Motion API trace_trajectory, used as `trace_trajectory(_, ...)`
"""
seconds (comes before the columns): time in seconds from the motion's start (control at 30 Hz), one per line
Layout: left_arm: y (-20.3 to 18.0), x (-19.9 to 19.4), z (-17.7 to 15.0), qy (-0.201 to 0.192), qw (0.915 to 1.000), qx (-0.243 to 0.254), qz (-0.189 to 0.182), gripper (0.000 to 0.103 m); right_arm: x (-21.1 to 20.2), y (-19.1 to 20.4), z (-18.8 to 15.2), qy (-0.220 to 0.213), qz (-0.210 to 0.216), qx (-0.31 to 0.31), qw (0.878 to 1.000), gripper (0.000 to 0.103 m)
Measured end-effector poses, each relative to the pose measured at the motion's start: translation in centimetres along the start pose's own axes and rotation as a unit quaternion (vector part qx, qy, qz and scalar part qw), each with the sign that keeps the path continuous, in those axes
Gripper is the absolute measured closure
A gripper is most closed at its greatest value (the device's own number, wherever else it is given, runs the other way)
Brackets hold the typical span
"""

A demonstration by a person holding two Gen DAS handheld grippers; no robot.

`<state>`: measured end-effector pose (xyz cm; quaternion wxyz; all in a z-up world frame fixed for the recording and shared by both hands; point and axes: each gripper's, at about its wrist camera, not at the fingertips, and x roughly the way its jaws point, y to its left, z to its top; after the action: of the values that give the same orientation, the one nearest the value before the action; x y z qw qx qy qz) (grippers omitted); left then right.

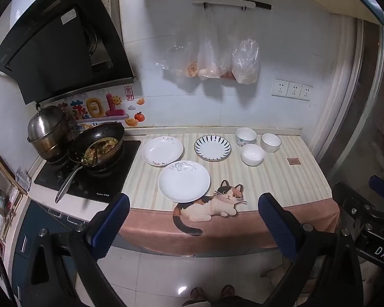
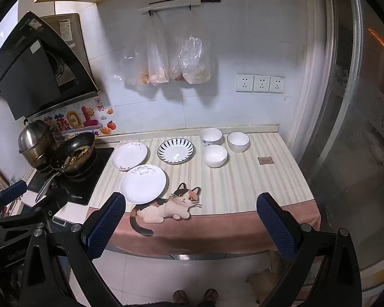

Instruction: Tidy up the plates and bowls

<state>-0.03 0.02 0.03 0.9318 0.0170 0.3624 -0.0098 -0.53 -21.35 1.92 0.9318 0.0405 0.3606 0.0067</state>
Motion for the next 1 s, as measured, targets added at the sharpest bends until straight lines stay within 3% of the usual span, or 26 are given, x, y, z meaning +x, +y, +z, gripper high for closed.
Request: trace_trajectory(1.0,-0.1,-1.3,-0.5,-0.008,0.9998,-0.016,0.012,0.000,-0.4,-0.8,0.1,-0.003,0.004,-0.006,1.000,0.000)
